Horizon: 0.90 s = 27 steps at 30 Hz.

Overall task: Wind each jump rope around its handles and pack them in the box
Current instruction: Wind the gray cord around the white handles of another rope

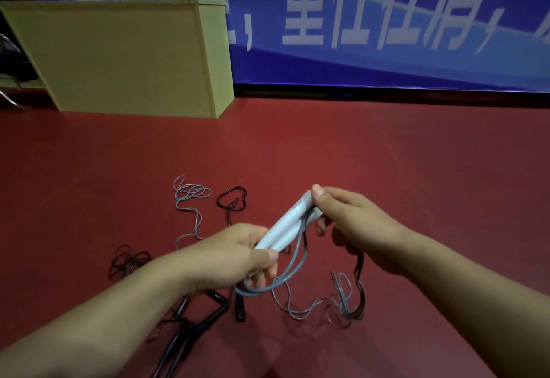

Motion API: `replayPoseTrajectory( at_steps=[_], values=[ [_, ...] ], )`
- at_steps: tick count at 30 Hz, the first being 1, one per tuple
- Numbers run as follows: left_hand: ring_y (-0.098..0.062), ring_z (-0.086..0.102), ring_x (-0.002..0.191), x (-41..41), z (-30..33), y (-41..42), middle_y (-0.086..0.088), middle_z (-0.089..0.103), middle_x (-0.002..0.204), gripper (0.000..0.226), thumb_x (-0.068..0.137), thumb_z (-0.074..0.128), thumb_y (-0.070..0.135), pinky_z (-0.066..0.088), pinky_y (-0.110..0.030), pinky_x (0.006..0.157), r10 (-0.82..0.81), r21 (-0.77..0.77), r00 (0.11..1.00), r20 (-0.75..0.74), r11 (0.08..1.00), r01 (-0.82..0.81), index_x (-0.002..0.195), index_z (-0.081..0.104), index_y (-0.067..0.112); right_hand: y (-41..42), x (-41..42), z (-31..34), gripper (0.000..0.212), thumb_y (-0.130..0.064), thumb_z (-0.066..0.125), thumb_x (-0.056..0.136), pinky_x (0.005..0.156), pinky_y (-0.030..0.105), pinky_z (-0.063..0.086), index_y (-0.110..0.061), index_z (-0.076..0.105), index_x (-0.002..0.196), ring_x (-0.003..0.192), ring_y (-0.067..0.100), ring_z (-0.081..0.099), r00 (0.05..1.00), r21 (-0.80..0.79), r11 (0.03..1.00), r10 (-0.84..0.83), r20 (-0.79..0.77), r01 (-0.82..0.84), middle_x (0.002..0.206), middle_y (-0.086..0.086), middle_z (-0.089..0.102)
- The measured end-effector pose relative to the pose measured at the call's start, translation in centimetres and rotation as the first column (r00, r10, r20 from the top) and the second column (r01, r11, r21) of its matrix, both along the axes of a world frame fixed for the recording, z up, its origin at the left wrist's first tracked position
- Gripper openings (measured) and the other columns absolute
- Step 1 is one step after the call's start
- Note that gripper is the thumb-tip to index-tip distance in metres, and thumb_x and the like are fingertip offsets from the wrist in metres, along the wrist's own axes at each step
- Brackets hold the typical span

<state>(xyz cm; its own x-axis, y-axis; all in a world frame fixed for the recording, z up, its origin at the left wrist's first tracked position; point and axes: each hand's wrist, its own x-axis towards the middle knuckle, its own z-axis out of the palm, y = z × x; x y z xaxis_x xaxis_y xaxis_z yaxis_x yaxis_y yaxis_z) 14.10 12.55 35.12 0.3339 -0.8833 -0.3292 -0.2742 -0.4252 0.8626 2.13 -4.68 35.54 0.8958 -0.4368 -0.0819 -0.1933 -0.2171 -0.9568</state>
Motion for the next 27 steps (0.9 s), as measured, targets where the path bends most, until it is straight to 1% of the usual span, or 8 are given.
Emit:
replayPoseTrajectory(
  at_steps=[7, 11, 15, 18, 21, 23, 25, 27],
  values=[
    [-0.012, 0.054, 0.052, -0.1, -0.3, 0.2, 0.001, 0.059, 0.062, 0.018, 0.097, 0.058, 0.018, 0.043, -0.022, 0.052, 0.107, -0.135, 0.994, -0.024, 0.985, -0.110, 0.080, 0.060, 0.014, 0.7, 0.5, -0.4, 0.036, -0.036, 0.051, 0.099, 0.043, 0.021, 0.021, -0.024, 0.065, 0.069, 0.044, 0.009, 0.031, 0.990, 0.085, 0.996, -0.045, 0.137, 0.034, 0.061, 0.002, 0.053],
    [-0.009, 0.057, 0.056, 0.1, -0.1, -0.2, -0.005, 0.067, 0.074, 0.017, 0.094, 0.060, 0.022, 0.046, -0.019, 0.054, 0.277, -0.212, 0.929, -0.244, 0.920, -0.330, 0.089, 0.070, 0.009, 0.6, 0.6, -0.5, 0.031, -0.036, 0.050, 0.099, 0.042, 0.020, 0.020, -0.018, 0.065, 0.079, 0.042, 0.009, 0.029, 0.987, 0.174, 0.983, -0.087, 0.133, 0.063, 0.067, 0.006, 0.057],
    [-0.014, 0.062, 0.062, -0.4, -0.3, -0.1, -0.009, 0.069, 0.080, 0.020, 0.098, 0.056, 0.020, 0.048, -0.018, 0.053, 0.232, -0.188, 0.970, -0.066, 0.952, -0.241, 0.104, 0.065, 0.004, 0.5, 0.5, -0.8, 0.029, -0.035, 0.049, 0.100, 0.043, 0.021, 0.019, -0.013, 0.064, 0.086, 0.042, 0.009, 0.028, 0.994, 0.164, 0.986, -0.052, 0.100, 0.036, 0.068, 0.005, 0.057],
    [-0.022, 0.068, 0.063, 0.2, 0.0, 0.4, -0.015, 0.068, 0.078, 0.017, 0.100, 0.053, 0.016, 0.056, -0.027, 0.053, 0.176, -0.155, 0.984, 0.002, 0.973, -0.173, 0.107, 0.060, 0.003, -1.8, -0.4, -0.3, 0.016, -0.026, 0.060, 0.094, 0.042, 0.021, 0.023, -0.014, 0.064, 0.104, 0.044, 0.009, 0.036, 0.996, 0.115, 0.992, -0.060, 0.059, 0.053, 0.065, 0.002, 0.059],
    [-0.025, 0.069, 0.061, 1.4, 0.5, 1.4, -0.011, 0.068, 0.074, 0.013, 0.100, 0.053, 0.019, 0.057, -0.032, 0.053, 0.103, -0.044, 0.994, 0.037, 0.994, -0.101, 0.106, 0.061, 0.010, -5.0, -2.4, 0.1, 0.024, -0.020, 0.069, 0.087, 0.048, 0.021, 0.035, -0.015, 0.067, 0.110, 0.054, 0.009, 0.047, 0.995, -0.053, 0.995, -0.087, -0.053, 0.084, 0.066, 0.001, 0.064],
    [-0.024, 0.066, 0.054, 1.9, 0.6, 1.7, -0.009, 0.067, 0.071, 0.010, 0.100, 0.054, 0.020, 0.054, -0.031, 0.048, 0.079, -0.022, 0.995, 0.065, 0.997, -0.078, 0.100, 0.060, 0.012, -6.2, -3.3, 0.0, 0.017, -0.026, 0.071, 0.085, 0.055, 0.019, 0.042, -0.014, 0.073, 0.098, 0.060, 0.008, 0.053, 0.990, -0.285, 0.958, -0.059, -0.128, 0.020, 0.067, 0.000, 0.065],
    [-0.020, 0.061, 0.049, 2.4, 0.6, 2.0, -0.004, 0.065, 0.067, 0.010, 0.099, 0.055, 0.022, 0.050, -0.028, 0.043, 0.084, 0.006, 0.986, 0.147, 0.996, -0.086, 0.094, 0.061, 0.015, -6.7, -3.8, -0.1, 0.023, -0.039, 0.071, 0.081, 0.053, 0.018, 0.040, -0.016, 0.075, 0.080, 0.057, 0.006, 0.049, 0.981, -0.475, 0.880, -0.081, -0.175, -0.012, 0.061, -0.003, 0.060],
    [-0.015, 0.056, 0.044, 3.1, 0.5, 2.4, -0.001, 0.063, 0.065, 0.013, 0.099, 0.055, 0.025, 0.045, -0.025, 0.038, 0.124, 0.029, 0.973, 0.196, 0.991, -0.132, 0.093, 0.061, 0.016, -7.0, -4.3, 0.0, 0.038, -0.049, 0.070, 0.076, 0.047, 0.019, 0.034, -0.012, 0.071, 0.070, 0.050, 0.007, 0.040, 0.975, -0.509, 0.860, -0.128, -0.180, 0.019, 0.054, -0.004, 0.049]
  ],
)
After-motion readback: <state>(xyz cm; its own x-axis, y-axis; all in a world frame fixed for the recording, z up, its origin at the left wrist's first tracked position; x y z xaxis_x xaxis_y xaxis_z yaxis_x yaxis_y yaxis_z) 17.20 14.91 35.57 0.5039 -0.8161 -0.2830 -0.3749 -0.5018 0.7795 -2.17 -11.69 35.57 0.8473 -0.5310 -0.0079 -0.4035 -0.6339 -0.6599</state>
